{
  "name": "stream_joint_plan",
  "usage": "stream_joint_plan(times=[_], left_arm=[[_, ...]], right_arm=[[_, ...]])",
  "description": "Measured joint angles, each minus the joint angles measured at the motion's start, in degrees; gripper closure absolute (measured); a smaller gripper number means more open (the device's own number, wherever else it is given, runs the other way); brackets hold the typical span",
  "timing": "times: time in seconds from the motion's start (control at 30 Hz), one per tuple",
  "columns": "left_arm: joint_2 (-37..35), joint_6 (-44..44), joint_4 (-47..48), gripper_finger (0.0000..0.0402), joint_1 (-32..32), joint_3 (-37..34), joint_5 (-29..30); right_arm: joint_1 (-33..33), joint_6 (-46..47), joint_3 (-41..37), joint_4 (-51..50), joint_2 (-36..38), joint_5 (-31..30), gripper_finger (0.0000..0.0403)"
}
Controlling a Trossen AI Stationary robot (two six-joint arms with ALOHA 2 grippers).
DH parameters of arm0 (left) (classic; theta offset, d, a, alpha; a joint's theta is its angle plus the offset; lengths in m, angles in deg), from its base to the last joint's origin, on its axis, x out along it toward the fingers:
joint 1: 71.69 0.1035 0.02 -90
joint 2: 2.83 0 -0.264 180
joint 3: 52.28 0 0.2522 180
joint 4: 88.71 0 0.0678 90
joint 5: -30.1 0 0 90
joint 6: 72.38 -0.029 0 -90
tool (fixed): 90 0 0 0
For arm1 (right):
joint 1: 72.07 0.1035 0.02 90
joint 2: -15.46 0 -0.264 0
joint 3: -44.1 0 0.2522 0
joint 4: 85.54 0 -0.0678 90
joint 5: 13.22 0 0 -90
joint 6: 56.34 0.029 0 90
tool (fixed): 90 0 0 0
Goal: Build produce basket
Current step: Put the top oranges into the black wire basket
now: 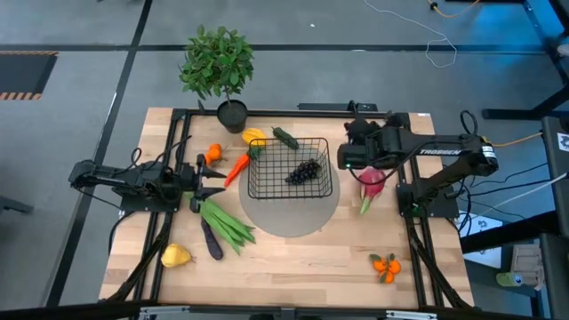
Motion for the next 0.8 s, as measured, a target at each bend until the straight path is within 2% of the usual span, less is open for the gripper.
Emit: stream_joint_plan(times=[0.1,0.17,0.23,0.33,0.47,0.63,0.8], left_arm=[[0.0,0.05,-1.85,0.0211,0.0,0.0,2.33],[0.0,0.72,-3.67,0.0211,-0.02,0.0,4.35],[0.0,3.84,-4.55,0.0211,-0.02,0.02,9.85],[0.0,7.5,1.92,0.0211,0.02,1.48,18.53],[1.44,12.47,11.07,0.0211,0.02,5.12,23.41],[7.61,19.64,17.72,0.0211,0.02,12.62,22.71],[20.45,19.77,21.62,0.0211,0.24,21.48,22.6]], right_arm=[[-1.72,2.8,0.0,-0.64,0.17,-9.03,0.0364],[-4.13,4.25,-0.01,-0.74,0.6,-11.17,0.0367],[-7.56,5.43,0.01,-0.76,1.19,-11.27,0.0371],[-13.8,5.56,0.01,-0.49,1.57,-9.22,0.0375],[-21.82,2.0,-0.01,1.23,1.53,-5.2,0.0375],[-28.1,-10.25,-0.01,9.68,1.38,4.71,0.0374],[-31.01,-21.7,-0.01,20.26,1.38,14.44,0.0374]])
